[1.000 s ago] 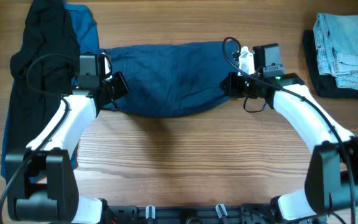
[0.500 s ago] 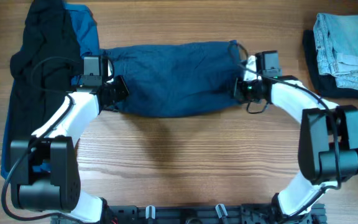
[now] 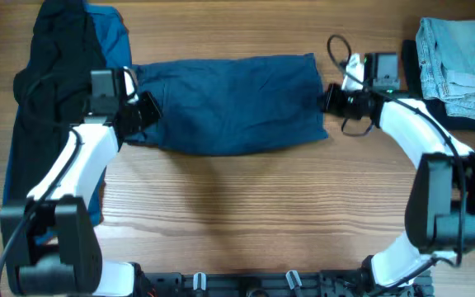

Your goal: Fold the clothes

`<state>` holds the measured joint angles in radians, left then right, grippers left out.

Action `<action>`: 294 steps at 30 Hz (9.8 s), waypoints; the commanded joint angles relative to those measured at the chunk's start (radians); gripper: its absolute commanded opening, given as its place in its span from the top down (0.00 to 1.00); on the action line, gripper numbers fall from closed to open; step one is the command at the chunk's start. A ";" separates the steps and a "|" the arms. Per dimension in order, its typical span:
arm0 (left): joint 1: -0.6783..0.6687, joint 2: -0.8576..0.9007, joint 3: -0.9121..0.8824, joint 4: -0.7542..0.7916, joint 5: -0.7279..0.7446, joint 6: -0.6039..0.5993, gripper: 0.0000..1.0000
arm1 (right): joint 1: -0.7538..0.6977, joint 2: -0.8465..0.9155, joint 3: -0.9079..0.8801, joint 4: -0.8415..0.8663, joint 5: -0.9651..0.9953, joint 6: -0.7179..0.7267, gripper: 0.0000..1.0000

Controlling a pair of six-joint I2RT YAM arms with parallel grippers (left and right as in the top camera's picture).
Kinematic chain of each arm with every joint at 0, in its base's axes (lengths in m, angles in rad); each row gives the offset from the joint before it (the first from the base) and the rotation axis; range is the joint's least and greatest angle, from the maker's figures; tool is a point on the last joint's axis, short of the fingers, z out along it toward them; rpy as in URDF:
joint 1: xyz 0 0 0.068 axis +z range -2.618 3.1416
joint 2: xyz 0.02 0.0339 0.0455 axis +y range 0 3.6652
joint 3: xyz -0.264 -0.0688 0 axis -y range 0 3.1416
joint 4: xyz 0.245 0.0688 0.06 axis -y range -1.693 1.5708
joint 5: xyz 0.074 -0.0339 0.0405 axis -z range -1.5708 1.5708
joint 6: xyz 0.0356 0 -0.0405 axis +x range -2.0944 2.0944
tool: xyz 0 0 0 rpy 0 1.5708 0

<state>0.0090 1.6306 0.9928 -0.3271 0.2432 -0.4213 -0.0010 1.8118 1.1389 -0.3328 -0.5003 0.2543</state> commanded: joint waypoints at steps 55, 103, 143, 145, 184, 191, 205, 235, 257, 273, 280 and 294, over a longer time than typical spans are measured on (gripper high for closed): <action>-0.293 0.295 0.034 0.600 -0.307 -0.538 0.96 | 0.496 0.398 0.055 0.963 0.302 0.604 0.96; -0.017 -0.076 0.034 0.123 -0.117 0.063 0.21 | -0.050 0.011 0.055 0.397 -0.154 0.196 0.89; -0.094 0.231 0.034 0.143 -0.062 0.301 0.74 | 0.012 -0.018 0.048 0.056 -0.122 0.005 0.32; -0.113 0.245 0.034 0.154 -0.062 0.281 0.76 | 0.012 -0.018 0.048 0.050 -0.122 -0.019 0.36; -0.113 -0.124 0.037 0.113 -0.055 0.122 0.00 | 0.069 0.314 0.048 0.039 0.463 0.008 0.96; -0.113 -0.109 0.037 0.070 -0.089 0.125 0.00 | 0.007 0.312 0.060 0.029 0.366 -0.017 0.96; -0.027 0.155 0.037 0.059 0.023 0.130 0.04 | 0.012 0.101 0.249 -0.254 0.011 -0.154 0.28; -0.087 0.363 0.037 0.235 0.310 0.171 0.96 | 0.022 0.008 0.249 -0.286 0.013 -0.127 0.46; 0.131 0.074 0.040 0.062 0.331 0.205 0.96 | 0.066 0.183 0.247 -0.192 0.063 -0.113 0.96; 0.202 -0.007 0.063 -0.031 0.247 0.234 0.96 | 0.089 0.195 0.227 -0.112 0.141 -0.068 0.96; 0.100 -0.022 0.099 -0.014 0.253 0.235 0.96 | 0.090 0.223 0.182 -0.041 0.187 -0.037 0.96; -0.069 -0.035 0.101 0.095 0.254 0.165 0.96 | 0.090 0.424 0.182 -0.016 0.182 -0.015 0.96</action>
<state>-0.0067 1.6287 1.0672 -0.2783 0.4690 -0.2146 0.0860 2.1197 1.3399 -0.3443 -0.3553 0.2268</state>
